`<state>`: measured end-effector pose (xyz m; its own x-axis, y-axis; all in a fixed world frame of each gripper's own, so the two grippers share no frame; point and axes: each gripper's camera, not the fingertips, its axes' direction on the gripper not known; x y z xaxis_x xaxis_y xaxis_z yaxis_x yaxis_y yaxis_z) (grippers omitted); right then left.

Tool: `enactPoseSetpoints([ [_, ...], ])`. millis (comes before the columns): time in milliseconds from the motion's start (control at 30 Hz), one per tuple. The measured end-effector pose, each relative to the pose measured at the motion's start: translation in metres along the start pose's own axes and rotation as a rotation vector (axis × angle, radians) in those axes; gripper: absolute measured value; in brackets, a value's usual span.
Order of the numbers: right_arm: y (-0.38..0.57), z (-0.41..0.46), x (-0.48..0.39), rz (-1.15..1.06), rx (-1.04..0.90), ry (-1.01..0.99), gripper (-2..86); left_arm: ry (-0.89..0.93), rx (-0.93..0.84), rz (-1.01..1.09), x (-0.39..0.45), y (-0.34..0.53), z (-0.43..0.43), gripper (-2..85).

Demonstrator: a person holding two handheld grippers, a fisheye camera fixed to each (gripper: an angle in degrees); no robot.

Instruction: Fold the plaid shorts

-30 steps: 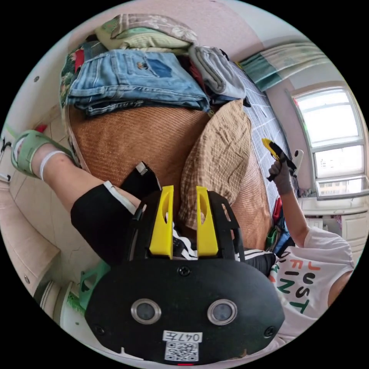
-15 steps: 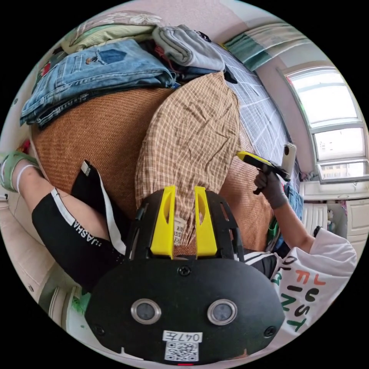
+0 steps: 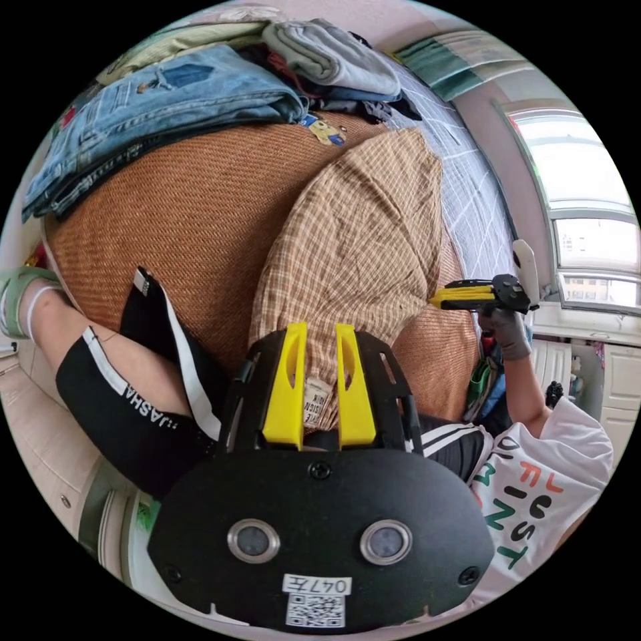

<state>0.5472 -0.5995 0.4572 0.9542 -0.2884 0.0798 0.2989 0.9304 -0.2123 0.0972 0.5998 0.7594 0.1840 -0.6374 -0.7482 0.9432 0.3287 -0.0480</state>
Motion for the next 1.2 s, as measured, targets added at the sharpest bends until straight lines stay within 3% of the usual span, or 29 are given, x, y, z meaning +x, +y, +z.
enactPoseSetpoints([
  [333,0.068,0.001,0.025,-0.074,0.066,-0.481,1.8,0.009,-0.067,-0.035,0.005,-0.022,0.028,5.3],
  [400,0.091,-0.024,0.050,0.002,0.227,-0.417,3.1,0.011,-0.084,-0.028,0.007,-0.026,0.029,4.9],
  [467,0.130,-0.064,0.096,0.216,0.523,-0.329,5.6,0.017,-0.096,-0.010,0.016,-0.027,0.026,5.8],
  [567,0.159,-0.090,0.135,0.418,0.716,-0.171,7.5,-0.006,-0.095,0.032,0.038,-0.025,0.021,7.0],
  [800,0.148,-0.081,0.180,0.617,0.734,-0.165,8.1,-0.037,-0.114,0.072,0.065,-0.015,0.024,7.5],
  [1000,0.169,-0.098,0.164,0.643,0.800,-0.194,-0.1,-0.014,-0.144,0.034,0.059,-0.011,0.037,7.6],
  [1200,0.244,-0.138,0.128,0.675,0.879,0.039,-0.4,0.096,-0.109,0.111,0.079,-0.019,0.040,7.5],
])
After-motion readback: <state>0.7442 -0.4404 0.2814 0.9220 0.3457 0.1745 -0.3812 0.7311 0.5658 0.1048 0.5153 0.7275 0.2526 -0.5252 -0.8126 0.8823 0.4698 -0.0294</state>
